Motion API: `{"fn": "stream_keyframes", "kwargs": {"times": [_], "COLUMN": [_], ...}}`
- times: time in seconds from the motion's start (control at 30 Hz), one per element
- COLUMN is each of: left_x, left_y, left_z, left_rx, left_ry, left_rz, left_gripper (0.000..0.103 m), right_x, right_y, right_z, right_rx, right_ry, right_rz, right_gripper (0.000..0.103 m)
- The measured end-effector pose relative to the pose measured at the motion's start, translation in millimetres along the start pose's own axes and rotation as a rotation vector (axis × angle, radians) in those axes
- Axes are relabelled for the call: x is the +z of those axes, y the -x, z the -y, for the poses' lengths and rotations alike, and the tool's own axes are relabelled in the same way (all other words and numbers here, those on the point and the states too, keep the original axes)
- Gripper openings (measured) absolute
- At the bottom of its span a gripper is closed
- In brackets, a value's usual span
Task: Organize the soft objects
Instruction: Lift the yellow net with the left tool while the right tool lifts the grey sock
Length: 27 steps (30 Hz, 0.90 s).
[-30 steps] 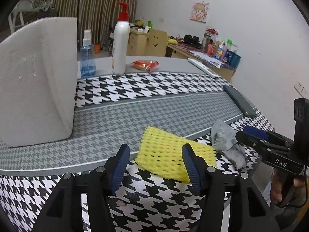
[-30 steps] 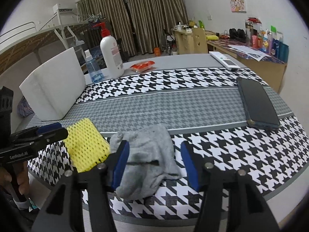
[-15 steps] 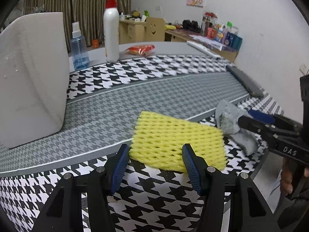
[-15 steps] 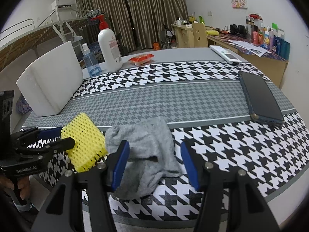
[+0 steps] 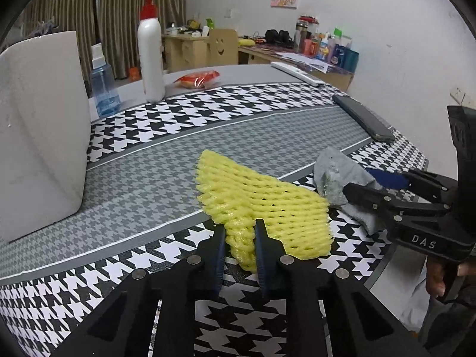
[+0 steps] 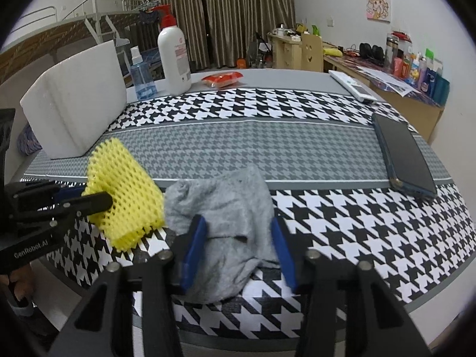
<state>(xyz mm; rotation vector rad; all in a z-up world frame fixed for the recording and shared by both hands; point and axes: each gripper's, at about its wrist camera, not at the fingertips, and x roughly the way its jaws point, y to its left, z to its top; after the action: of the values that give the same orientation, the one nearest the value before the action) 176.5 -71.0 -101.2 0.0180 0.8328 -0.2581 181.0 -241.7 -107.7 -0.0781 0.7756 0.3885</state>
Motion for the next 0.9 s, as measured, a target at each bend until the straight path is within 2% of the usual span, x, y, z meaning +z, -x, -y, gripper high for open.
{"fn": "stream_keyframes", "kwargs": {"times": [0.13,0.23,0.9], "left_x": [1,2,16], "left_y": [5,9,54], "left_z": [-2,-5,-40], "left_rx": [-0.004,0.001,0.092], "left_ry": [0.001,0.004,0.065], "left_rz": [0.021,0.039,0.178], "left_gripper": [0.019,0.019,0.019], "right_x": [1,2,42], "right_y": [-1,0,21], "right_z": [-5,-8,-24], "right_rx": [0.014,0.017,0.087], "right_ry": [0.021,0.026,0.028], "right_rz": [-0.005,-0.002,0.102], "right_gripper": [0.023,0.019,0.019]}}
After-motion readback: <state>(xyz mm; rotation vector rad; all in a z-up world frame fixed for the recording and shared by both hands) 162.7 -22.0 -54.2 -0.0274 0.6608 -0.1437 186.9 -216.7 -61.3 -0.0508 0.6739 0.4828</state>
